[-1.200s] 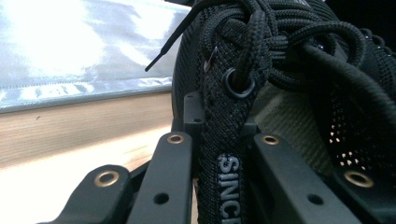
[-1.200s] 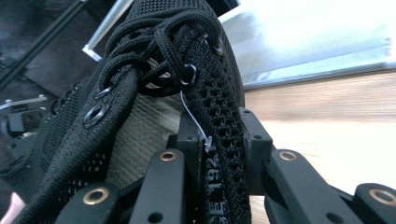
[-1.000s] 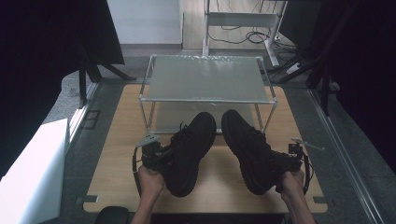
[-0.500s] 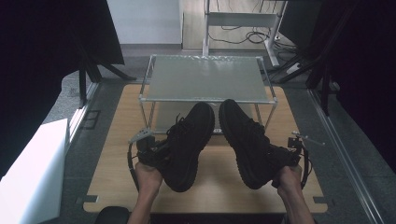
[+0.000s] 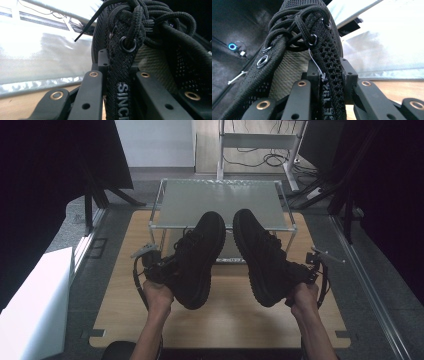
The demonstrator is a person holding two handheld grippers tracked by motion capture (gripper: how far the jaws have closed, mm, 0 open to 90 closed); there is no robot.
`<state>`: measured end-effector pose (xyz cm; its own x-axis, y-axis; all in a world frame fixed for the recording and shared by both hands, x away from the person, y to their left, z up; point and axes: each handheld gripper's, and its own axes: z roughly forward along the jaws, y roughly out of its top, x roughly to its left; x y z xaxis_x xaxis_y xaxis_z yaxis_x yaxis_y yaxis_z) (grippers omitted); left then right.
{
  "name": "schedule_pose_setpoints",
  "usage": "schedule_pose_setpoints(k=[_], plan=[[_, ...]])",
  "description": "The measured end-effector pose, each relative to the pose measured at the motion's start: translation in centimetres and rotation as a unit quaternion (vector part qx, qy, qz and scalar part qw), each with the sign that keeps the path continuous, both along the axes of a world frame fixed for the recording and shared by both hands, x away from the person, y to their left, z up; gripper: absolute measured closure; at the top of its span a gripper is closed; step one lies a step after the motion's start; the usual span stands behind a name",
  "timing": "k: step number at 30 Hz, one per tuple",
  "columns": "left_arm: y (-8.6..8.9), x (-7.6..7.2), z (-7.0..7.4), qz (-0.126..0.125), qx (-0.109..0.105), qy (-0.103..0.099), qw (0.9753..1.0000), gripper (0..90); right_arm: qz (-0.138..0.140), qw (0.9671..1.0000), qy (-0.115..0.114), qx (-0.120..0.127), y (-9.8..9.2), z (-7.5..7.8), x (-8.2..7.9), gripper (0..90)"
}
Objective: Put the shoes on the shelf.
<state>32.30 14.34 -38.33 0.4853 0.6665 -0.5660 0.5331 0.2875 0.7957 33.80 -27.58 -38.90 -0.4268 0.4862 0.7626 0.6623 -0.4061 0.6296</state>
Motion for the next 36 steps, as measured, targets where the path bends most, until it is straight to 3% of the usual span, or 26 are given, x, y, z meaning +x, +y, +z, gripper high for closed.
schedule_pose_setpoints(k=[6, 20, 32, 36], plan=[[0.0, 2.1, 1.7, 0.014, -0.016, 0.002, 0.9998, 81.3, -0.008, 0.9995, 0.015, 0.027, 0.7, 1.1, 1.8, 74.8], [-0.6, 5.9, 3.5, 0.056, -0.03, 0.024, 0.9977, 80.8, -0.045, 0.9986, 0.024, 0.015, 2.0, 2.6, 5.1, 74.7], [-1.9, 9.3, 5.2, 0.092, -0.009, 0.039, 0.995, 80.3, -0.081, 0.996, 0.039, 0.005, 3.9, 4.2, 8.3, 74.7], [-2.1, 10.6, 5.6, 0.11, 0.0, 0.047, 0.9929, 80.3, -0.103, 0.9934, 0.05, -0.006, 4.5, 4.6, 9.6, 74.7]])
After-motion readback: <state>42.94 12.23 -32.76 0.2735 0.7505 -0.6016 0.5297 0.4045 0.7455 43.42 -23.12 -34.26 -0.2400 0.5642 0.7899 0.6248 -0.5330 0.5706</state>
